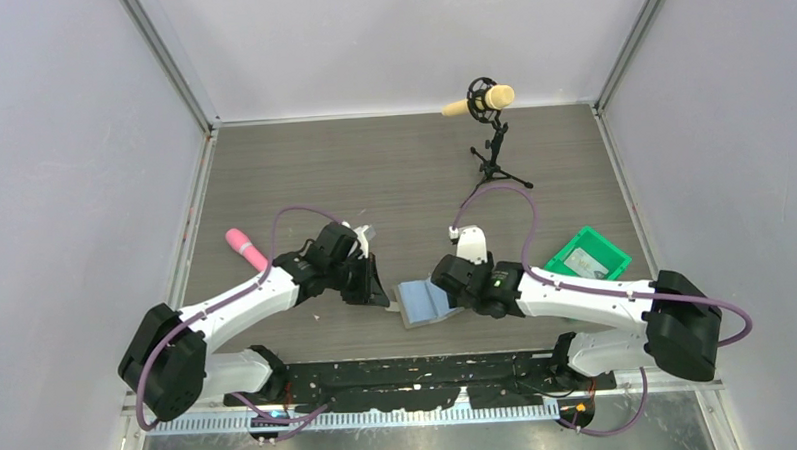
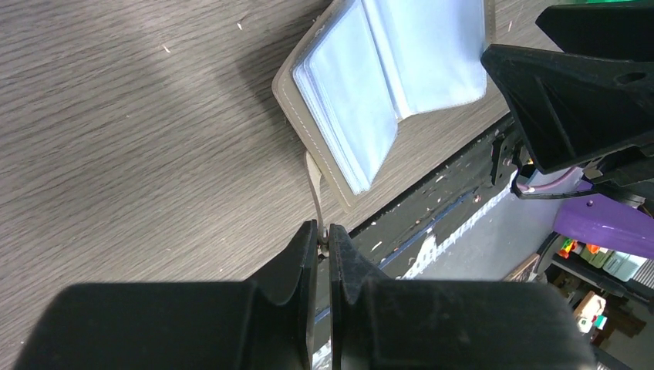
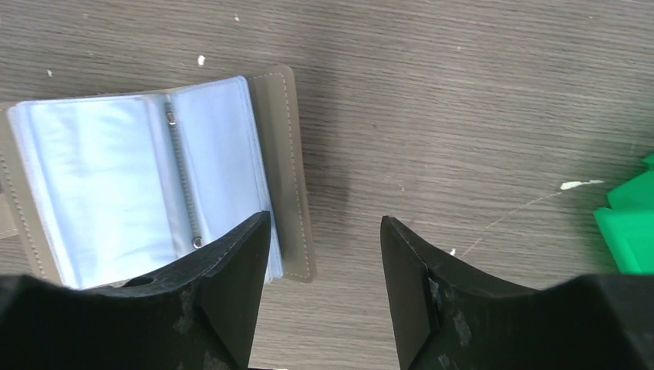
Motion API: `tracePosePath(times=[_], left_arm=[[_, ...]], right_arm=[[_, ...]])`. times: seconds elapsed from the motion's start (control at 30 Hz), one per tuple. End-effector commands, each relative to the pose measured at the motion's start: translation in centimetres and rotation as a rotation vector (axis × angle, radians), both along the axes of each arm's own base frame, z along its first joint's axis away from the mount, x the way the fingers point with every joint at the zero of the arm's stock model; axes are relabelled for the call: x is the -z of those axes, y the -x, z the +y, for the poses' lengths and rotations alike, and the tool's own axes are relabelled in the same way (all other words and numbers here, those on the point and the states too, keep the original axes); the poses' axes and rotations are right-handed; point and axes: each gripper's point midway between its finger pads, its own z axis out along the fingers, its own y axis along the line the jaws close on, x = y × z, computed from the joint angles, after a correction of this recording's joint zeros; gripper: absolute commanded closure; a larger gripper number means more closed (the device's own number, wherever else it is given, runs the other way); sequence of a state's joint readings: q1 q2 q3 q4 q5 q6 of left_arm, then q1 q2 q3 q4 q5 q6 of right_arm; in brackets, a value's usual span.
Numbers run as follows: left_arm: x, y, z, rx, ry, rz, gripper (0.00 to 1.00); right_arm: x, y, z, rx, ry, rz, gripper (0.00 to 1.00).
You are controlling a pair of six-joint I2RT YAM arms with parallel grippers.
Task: Take the credit cards out of the card holder
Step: Open the card holder at the center of the board, then remove the credit card from the card holder.
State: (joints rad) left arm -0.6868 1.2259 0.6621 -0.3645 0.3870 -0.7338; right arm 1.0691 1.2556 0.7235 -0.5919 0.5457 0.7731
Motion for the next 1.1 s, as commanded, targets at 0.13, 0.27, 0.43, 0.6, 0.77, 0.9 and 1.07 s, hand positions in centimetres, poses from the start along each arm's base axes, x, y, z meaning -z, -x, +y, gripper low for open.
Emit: tracePosePath(times=[0.13,0.27,0.43,0.6,0.77,0.9,1.07], left_arm=[[-2.9,0.0,-1.2,0.011,0.113,-0.035,1.0],[-3.9,-0.1,-1.6,0.016,0.15,-0.053,1.0],[-4.1,-0.2,-1.7,0.016,0.158,-0.054,1.0],[-4.0,-0.2,-1.9,0.013,0.164,-0.048,1.0],[-4.0,-0.1,-1.8,0.012,0.159,-0.052,1.0],[-3.9,-0.1,-1.7,0.012,0.156,-0.051,1.0],[-3.8,-0.1,-1.6,0.011,0.151,-0.054,1.0]], right_arm=[[-5.3,-0.9,2.2,-0.017,-0.13,-0.057,0.43],[-7.8,-1.0,4.1,-0.062,-0.226,-0.083,0.43],[-11.0,-0.5,9.1,-0.204,-0.463,-0.126,0.45],[-10.0,0.5,12.5,-0.28,-0.587,-0.08,0.49],[-7.3,0.5,13.1,-0.278,-0.502,-0.043,0.46],[-4.8,0.1,12.6,-0.251,-0.409,-0.02,0.42],[-3.1,-0.1,11.9,-0.232,-0.34,0.001,0.41]])
